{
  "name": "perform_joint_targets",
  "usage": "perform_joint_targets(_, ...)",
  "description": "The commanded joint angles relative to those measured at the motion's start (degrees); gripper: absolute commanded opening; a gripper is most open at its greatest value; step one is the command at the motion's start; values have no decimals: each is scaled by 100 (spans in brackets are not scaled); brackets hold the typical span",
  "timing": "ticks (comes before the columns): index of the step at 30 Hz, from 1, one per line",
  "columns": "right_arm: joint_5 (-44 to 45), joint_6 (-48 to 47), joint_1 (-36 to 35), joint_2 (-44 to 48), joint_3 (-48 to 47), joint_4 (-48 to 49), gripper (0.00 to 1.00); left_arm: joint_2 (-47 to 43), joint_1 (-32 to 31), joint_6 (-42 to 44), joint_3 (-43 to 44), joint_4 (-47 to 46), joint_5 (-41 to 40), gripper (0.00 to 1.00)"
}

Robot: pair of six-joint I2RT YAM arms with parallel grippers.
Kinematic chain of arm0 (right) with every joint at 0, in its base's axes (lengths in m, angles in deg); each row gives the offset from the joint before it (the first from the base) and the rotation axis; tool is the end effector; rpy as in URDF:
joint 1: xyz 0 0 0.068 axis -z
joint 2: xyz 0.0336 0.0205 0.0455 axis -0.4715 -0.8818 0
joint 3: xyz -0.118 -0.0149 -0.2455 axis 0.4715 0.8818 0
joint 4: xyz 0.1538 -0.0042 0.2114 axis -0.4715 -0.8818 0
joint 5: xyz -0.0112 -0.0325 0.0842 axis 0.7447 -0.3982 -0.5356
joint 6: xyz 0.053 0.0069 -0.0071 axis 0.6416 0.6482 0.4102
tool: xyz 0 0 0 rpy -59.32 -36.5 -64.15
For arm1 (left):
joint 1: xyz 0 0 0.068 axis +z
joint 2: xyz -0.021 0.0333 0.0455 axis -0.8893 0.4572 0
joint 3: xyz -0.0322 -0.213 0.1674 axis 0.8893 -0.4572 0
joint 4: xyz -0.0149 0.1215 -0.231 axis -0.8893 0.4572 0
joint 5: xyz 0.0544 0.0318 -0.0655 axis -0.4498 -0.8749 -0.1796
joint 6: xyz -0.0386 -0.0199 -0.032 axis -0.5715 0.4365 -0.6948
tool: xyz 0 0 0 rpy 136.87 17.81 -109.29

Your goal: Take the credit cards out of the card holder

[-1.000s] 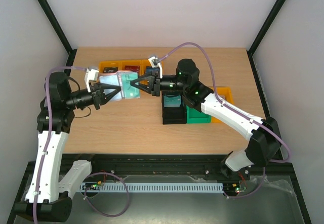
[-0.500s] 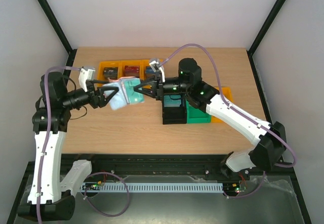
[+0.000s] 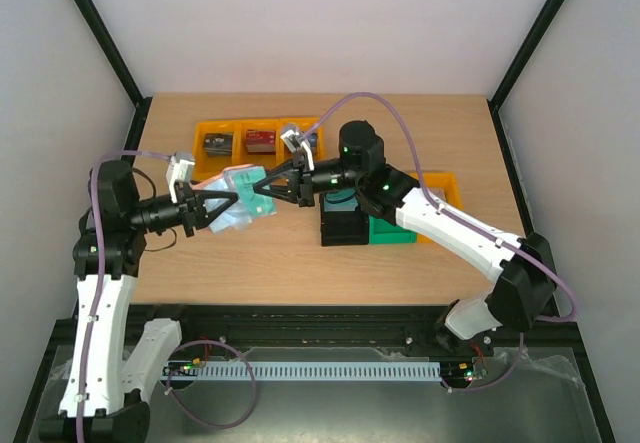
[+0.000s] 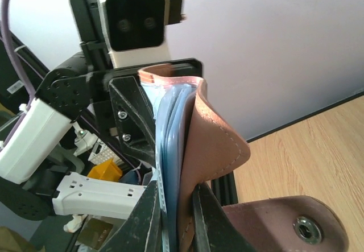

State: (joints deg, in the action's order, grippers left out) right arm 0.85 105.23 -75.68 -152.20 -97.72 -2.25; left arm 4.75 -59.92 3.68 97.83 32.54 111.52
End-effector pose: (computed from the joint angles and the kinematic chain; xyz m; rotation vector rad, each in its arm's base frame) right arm 0.2034 0.2680 0.3881 -1.2189 1.4563 1.7708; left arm 0.1405 -0.0255 0.3819 0.6321 1.7320 -1.1371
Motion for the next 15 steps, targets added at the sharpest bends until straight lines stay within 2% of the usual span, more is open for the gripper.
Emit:
perform_joint_targets(1,-370,54,-138,143,48,677,12,-231,32,11,-250,-90,136,5)
perform_joint_targets(3,-319,-143,-133,267,194,543,22,-316,57,33,-309,-57,157,2)
perform_joint_targets(9,53,-1338,-96,865,625,-537,52,-660,170,97,-544,-143,320,2)
perform_joint_targets(13,514,-1872,28,1368,814,-1036,68,-714,201,373,-500,34,469,2)
perform_joint_targets(15,869,-2109,40,1506,791,-1300,72,-670,203,469,-427,102,537,2)
